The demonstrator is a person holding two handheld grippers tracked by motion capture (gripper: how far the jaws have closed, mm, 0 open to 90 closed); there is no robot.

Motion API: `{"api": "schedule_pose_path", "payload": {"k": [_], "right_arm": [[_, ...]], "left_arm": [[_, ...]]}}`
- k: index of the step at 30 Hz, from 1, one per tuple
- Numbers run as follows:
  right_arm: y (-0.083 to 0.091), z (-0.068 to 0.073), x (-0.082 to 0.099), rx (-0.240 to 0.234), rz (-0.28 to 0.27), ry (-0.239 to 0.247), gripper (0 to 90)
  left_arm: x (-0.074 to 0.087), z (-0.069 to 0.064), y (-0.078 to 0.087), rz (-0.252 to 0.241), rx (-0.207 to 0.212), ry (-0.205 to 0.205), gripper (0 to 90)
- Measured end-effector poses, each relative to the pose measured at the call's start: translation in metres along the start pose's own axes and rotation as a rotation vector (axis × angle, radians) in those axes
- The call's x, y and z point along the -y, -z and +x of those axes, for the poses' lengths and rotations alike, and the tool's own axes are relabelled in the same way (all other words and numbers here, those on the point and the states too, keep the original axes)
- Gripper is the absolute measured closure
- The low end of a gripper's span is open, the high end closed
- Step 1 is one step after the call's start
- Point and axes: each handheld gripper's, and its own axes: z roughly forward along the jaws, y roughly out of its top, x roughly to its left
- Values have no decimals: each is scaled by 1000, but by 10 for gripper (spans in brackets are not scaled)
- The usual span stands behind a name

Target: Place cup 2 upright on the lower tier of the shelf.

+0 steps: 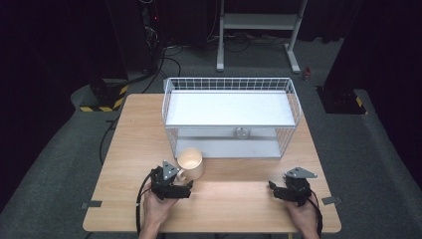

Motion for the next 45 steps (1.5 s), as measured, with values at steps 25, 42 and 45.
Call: {"api": "schedule_pose_path", "payload": {"k": [25, 42, 45], "right_arm": [[0, 0, 0, 1, 1, -2, 245], [0, 0, 0, 0, 0, -1, 244], [0, 0, 0, 0, 0, -1, 244]], "left_arm": [[-25, -1, -28, -38, 18, 49, 30], [-31, -6, -35, -49, -13, 27, 85], [-30, -6, -34, -56, -8, 22, 88]]}}
